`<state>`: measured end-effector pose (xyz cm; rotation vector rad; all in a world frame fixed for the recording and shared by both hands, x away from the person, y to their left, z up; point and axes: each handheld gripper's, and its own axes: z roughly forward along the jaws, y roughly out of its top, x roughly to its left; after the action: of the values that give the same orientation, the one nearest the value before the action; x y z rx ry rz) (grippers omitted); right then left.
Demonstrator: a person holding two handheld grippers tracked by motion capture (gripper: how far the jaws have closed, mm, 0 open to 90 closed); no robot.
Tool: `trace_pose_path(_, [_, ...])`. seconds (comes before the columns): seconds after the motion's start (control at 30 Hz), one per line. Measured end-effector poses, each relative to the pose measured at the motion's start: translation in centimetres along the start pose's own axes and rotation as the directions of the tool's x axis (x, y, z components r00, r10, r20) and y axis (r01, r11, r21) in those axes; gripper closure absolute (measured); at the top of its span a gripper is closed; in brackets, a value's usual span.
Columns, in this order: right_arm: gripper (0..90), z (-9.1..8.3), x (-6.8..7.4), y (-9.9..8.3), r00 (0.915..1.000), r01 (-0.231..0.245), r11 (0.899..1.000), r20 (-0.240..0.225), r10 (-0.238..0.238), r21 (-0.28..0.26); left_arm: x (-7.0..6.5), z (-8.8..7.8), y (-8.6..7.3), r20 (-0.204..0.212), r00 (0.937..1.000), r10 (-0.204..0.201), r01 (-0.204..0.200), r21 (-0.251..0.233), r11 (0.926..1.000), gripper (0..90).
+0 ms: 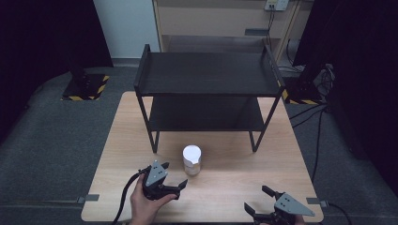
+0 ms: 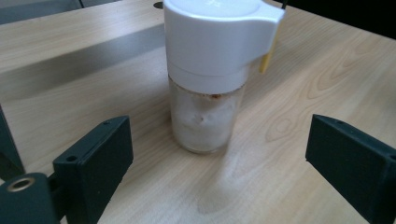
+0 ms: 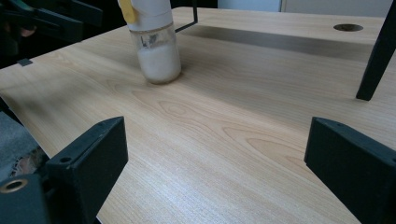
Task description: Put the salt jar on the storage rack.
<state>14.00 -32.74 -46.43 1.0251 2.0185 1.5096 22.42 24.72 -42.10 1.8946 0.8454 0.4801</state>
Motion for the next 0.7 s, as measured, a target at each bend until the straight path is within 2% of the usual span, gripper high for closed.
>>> trace_pose_path(0.23, [6.6,0.0,-0.1,0.0,1.0,-0.005,1.0,0.002,0.005,0.005,-0.3,2.8,0.3,0.007,1.0,0.005,-0.005,-0.002,1.0,7.2])
trace_pose_path(0.33, [6.6,0.0,-0.1,0.0,1.0,-0.004,1.0,0.001,0.004,0.003,-0.3,3.9,0.4,0.005,1.0,-0.008,0.008,-0.013,0.9999,7.3])
trace_pose_path(0.7, [6.6,0.0,-0.1,0.0,1.0,-0.004,1.0,-0.002,0.004,0.003,-0.1,6.5,0.5,0.004,0.9999,-0.013,0.013,-0.002,0.9999,8.0])
